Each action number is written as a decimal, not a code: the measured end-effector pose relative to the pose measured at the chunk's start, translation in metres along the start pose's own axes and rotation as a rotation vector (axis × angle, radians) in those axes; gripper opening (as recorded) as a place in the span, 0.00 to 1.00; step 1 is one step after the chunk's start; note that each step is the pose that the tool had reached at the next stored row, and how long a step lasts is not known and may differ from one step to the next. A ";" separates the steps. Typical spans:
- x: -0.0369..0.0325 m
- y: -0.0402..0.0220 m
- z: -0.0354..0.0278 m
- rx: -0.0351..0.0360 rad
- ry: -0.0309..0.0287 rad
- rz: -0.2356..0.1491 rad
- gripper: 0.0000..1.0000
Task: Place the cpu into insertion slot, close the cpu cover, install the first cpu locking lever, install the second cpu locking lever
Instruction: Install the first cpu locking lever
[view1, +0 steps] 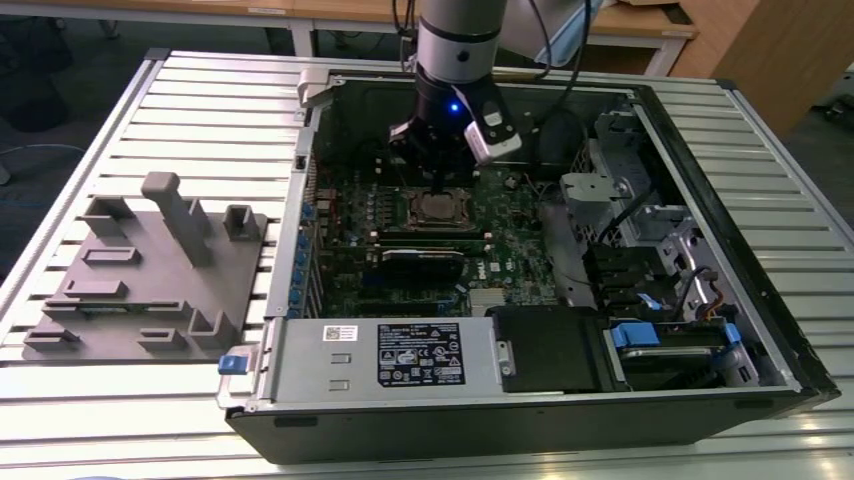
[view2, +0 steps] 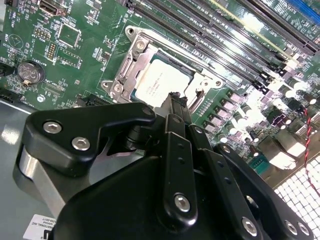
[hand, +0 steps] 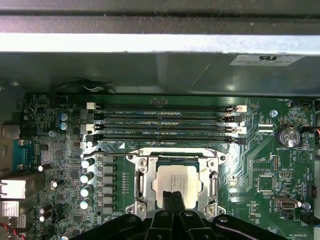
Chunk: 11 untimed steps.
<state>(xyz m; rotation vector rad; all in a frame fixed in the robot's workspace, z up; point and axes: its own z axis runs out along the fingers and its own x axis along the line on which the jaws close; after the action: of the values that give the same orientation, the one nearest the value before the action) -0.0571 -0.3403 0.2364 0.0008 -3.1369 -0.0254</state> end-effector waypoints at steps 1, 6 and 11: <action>0.0000 0.0000 -0.0006 0.0001 0.0000 0.000 0.11; 0.0000 0.0000 -0.0014 -0.0003 -0.0002 0.000 0.11; 0.0000 0.0000 -0.0023 0.0004 0.0003 0.000 0.11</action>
<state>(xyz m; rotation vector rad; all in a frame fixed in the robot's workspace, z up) -0.0571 -0.3404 0.2388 0.0007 -3.1366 -0.0247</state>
